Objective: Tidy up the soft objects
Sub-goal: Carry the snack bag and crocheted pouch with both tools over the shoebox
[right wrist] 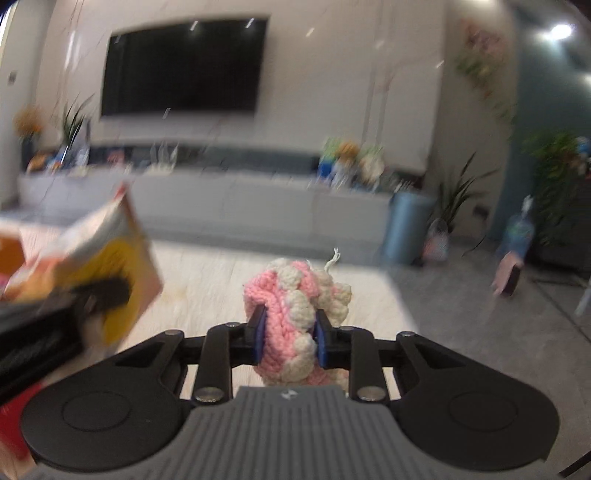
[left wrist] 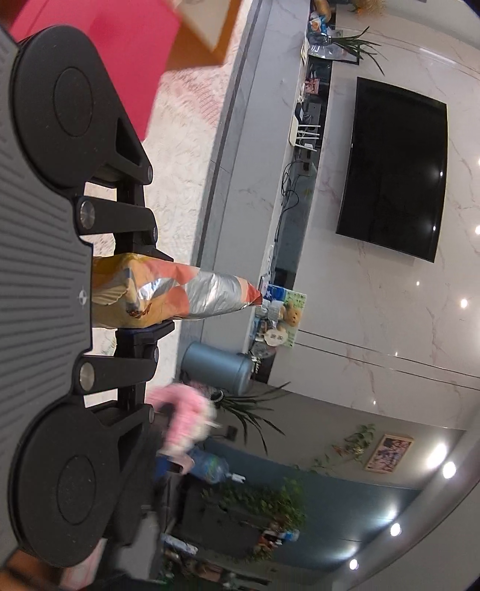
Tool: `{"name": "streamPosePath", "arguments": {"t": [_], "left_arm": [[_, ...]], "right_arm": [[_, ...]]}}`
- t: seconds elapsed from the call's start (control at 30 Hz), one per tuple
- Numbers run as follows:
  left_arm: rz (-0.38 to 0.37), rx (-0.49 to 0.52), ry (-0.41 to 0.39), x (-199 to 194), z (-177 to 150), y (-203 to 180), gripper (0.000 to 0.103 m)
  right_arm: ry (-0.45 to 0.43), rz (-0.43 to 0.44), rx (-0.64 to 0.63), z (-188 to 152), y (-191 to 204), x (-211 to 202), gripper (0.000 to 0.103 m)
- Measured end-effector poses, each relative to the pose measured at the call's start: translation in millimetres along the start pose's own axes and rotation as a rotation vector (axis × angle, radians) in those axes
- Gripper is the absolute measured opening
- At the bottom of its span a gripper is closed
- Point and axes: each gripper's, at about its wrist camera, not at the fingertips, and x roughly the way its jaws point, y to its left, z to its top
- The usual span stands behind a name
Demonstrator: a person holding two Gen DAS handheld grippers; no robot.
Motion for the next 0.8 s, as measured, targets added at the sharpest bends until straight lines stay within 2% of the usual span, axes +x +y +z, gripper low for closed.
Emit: {"name": "streamPosePath", "arguments": {"t": [0.1,0.2,0.27,0.37,0.47,0.53,0.67,0.73,0.8], "left_arm": [[0.002,-0.044,-0.041,-30,29,23,0.033],[0.027,-0.002,-0.107,-58,55,49,0.033],[0.041,0.047,-0.136,-75,70,67,0.033],[0.088,0.097,-0.135,-96,88,99,0.032],[0.126,0.133,-0.094,-113,98,135,0.033],[0.131,0.116,-0.053,-121,104,161,0.033],[0.080,0.033,0.049,-124,107,215,0.033],[0.045,-0.021,0.104,-120,106,242,0.033],[0.020,-0.019,0.163,-115,105,263,0.033]], "right_arm": [[-0.165,0.009,0.079,27,18,-28,0.025],[-0.265,0.125,0.116,48,50,-50,0.025],[-0.280,0.242,0.104,58,78,-59,0.025],[-0.241,0.487,0.130,65,117,-64,0.025],[-0.166,0.620,0.144,67,157,-63,0.025],[-0.141,0.635,0.078,67,185,-68,0.025],[-0.078,0.664,0.013,70,234,-70,0.025],[-0.052,0.647,-0.038,69,260,-70,0.025],[-0.033,0.592,-0.082,67,285,-64,0.025]]}}
